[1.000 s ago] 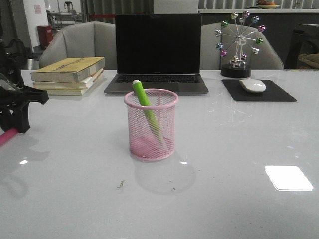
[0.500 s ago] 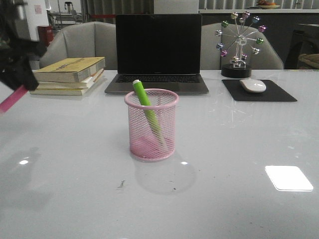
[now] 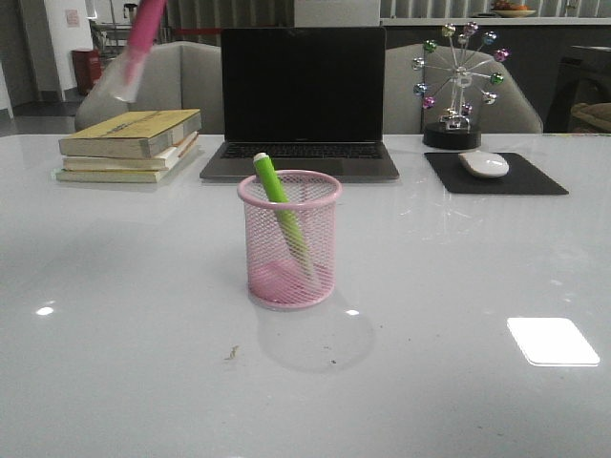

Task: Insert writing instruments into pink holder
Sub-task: 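Lift the pink marker with the left gripper toward the holder, then lower the pink marker into the holder and open the left gripper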

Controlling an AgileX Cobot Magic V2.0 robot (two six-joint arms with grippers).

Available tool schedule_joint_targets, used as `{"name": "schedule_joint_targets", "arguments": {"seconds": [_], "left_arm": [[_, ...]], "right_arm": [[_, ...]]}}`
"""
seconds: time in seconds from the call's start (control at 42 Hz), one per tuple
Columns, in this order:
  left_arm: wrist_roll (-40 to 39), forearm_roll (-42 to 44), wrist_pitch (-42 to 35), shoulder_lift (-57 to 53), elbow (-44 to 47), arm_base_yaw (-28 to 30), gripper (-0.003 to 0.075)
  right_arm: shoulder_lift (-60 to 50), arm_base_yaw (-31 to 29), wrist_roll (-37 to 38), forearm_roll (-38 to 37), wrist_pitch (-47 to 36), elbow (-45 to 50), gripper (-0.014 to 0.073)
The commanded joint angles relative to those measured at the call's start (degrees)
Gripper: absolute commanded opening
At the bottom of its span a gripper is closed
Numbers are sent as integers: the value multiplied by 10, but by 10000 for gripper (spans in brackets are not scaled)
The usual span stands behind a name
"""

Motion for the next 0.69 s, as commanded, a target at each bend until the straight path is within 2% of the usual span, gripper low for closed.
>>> {"name": "schedule_joint_targets", "arguments": {"seconds": [0.0, 0.095, 0.214, 0.452, 0.667], "left_arm": [[89, -112, -109, 5, -13, -51, 91], [107, -127, -150, 35, -23, -87, 91], [107, -127, -156, 86, -50, -115, 91], [107, -98, -157, 156, -105, -136, 91], [107, -72, -155, 166, -111, -142, 91]], "right_arm": [[0, -2, -6, -5, -41, -15, 447], [0, -2, -6, -5, -41, -15, 447], [0, -2, -6, -5, -41, -15, 447], [0, -2, -6, -5, -41, -15, 447], [0, -2, -6, -5, -41, -15, 447]]}}
